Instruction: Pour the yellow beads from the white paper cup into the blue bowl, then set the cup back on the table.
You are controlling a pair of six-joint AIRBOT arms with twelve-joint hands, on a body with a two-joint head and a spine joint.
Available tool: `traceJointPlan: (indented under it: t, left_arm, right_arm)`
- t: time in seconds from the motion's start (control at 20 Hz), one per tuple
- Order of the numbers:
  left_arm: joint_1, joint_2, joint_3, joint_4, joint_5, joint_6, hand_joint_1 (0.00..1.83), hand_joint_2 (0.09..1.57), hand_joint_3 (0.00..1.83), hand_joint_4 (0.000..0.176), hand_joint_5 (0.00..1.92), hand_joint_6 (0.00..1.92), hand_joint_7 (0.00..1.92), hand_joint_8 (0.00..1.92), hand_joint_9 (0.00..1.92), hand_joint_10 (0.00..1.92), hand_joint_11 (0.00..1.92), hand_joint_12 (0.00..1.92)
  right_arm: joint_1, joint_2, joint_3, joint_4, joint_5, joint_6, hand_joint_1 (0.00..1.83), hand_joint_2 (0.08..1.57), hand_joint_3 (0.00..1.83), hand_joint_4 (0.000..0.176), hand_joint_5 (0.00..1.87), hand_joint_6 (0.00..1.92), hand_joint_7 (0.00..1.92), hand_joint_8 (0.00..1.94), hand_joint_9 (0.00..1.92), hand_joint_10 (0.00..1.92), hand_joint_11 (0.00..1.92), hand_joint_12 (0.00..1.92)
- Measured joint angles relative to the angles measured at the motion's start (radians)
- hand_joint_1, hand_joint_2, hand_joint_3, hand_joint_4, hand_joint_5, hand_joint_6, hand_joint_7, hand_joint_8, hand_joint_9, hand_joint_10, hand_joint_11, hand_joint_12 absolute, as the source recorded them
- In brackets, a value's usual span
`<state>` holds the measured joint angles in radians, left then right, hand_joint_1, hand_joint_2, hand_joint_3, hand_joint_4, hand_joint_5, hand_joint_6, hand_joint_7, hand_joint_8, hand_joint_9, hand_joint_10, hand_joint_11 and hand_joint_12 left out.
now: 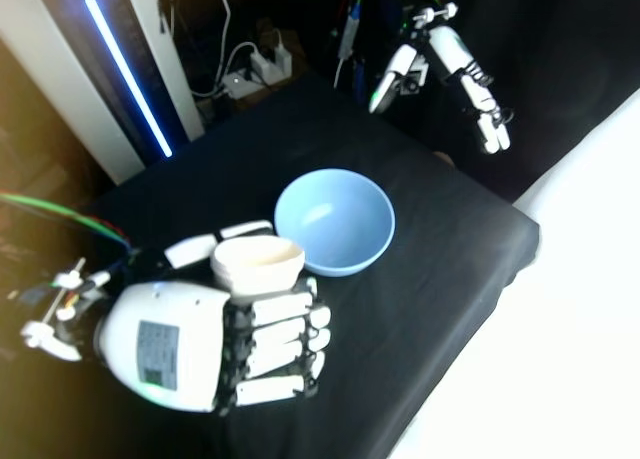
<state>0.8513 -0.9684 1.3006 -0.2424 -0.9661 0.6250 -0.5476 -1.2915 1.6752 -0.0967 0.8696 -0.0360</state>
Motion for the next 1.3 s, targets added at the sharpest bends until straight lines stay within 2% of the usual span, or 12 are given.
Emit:
traceJointPlan:
  t: [0.25,0.3,0.35,0.45,0.65,0.7,0.75,0.85,1.0,1.1,1.15,1.3]
  left_arm:
    - [-0.001,0.0,0.0,0.003,0.004,0.0,0.54,0.79,0.0,0.0,0.02,0.0,0.18,0.0,0.18,0.0,0.0,0.57]
    - [-0.002,0.0,0.0,0.006,0.005,0.0,0.54,0.79,0.0,0.0,0.02,0.0,0.18,0.0,0.18,0.0,0.0,0.57]
    - [-0.002,0.0,0.0,0.01,0.006,0.0,0.53,0.79,0.0,0.0,0.02,0.0,0.14,0.0,0.14,0.0,0.0,0.58]
    - [-0.011,0.0,0.001,0.011,0.016,0.0,0.54,0.8,0.0,0.009,0.03,0.0,0.09,0.0,0.1,0.0,0.0,0.52]
    - [-0.014,0.0,0.002,0.025,0.026,0.0,0.54,0.79,0.0,0.048,0.03,0.0,0.19,0.01,0.18,0.02,0.0,0.6]
    - [-0.019,0.0,0.002,0.03,0.034,0.0,0.55,0.79,0.0,0.055,0.04,0.0,0.2,0.01,0.21,0.02,0.0,0.57]
    - [-0.024,0.0,0.002,0.036,0.04,0.0,0.55,0.79,0.0,0.055,0.04,0.0,0.2,0.01,0.21,0.02,0.0,0.57]
    - [-0.038,-0.001,0.002,0.051,0.048,0.0,0.55,0.79,0.0,0.045,0.02,0.0,0.15,0.0,0.17,0.01,0.0,0.47]
    - [-0.052,-0.002,0.003,0.07,0.055,-0.001,0.58,0.8,0.0,0.048,0.03,0.0,0.12,0.0,0.14,0.0,0.0,0.29]
    - [-0.066,-0.009,0.01,0.075,0.069,0.0,0.58,0.79,0.0,0.058,0.03,0.0,0.11,0.0,0.14,0.01,0.0,0.25]
    - [-0.074,-0.012,0.012,0.084,0.074,0.0,0.6,0.79,0.0,0.059,0.04,0.0,0.11,0.0,0.14,0.0,0.0,0.29]
    - [-0.09,-0.014,0.013,0.113,0.09,-0.001,0.6,0.79,0.0,0.058,0.01,0.0,0.19,0.01,0.19,0.01,0.0,0.35]
  right_arm:
    - [0.019,-0.005,0.008,-0.051,-0.04,0.0,1.06,1.18,0.0,0.0,0.86,1.16,0.95,0.0,0.95,0.01,0.57,1.1]
    - [0.027,-0.005,0.011,-0.056,-0.048,0.0,1.06,1.18,0.0,0.0,0.86,1.16,0.95,0.0,0.95,0.01,0.57,1.1]
    - [0.04,-0.005,0.014,-0.067,-0.054,0.0,1.03,1.15,0.0,0.062,0.91,1.08,1.03,0.01,1.0,0.01,0.37,1.34]
    - [0.073,-0.005,0.019,-0.111,-0.08,0.0,1.06,1.15,0.0,0.006,0.92,1.08,1.01,0.01,1.11,0.61,0.68,1.65]
    - [0.101,-0.015,0.025,-0.144,-0.089,0.003,1.06,1.13,0.0,0.03,0.96,1.01,0.96,0.0,0.92,0.13,0.35,1.46]
    - [0.101,-0.019,0.027,-0.153,-0.098,0.002,1.2,1.11,0.0,0.0,1.03,0.77,0.98,0.9,0.97,0.88,0.65,1.71]
    - [0.101,-0.02,0.028,-0.166,-0.105,0.002,1.2,1.11,0.0,0.0,1.03,0.77,0.98,0.9,0.97,0.88,0.65,1.71]
    - [0.128,-0.024,0.029,-0.219,-0.138,0.002,1.14,1.09,0.0,0.0,1.05,0.82,0.9,1.34,0.86,1.81,0.9,1.92]
    - [0.183,-0.024,0.031,-0.284,-0.159,0.004,1.09,1.09,0.0,0.026,1.03,0.89,1.05,0.14,0.81,1.23,0.65,1.84]
    - [0.184,-0.032,0.032,-0.293,-0.158,0.005,1.08,1.09,0.0,0.049,1.05,0.86,1.09,0.09,0.74,1.35,0.62,1.87]
    - [0.184,-0.037,0.032,-0.3,-0.166,0.005,1.1,1.07,0.0,0.034,1.08,0.8,1.12,0.83,0.92,1.71,0.89,1.91]
    - [0.183,-0.047,0.032,-0.314,-0.177,0.005,1.09,1.07,0.0,0.043,1.08,0.81,1.02,0.93,0.91,1.7,0.88,1.92]
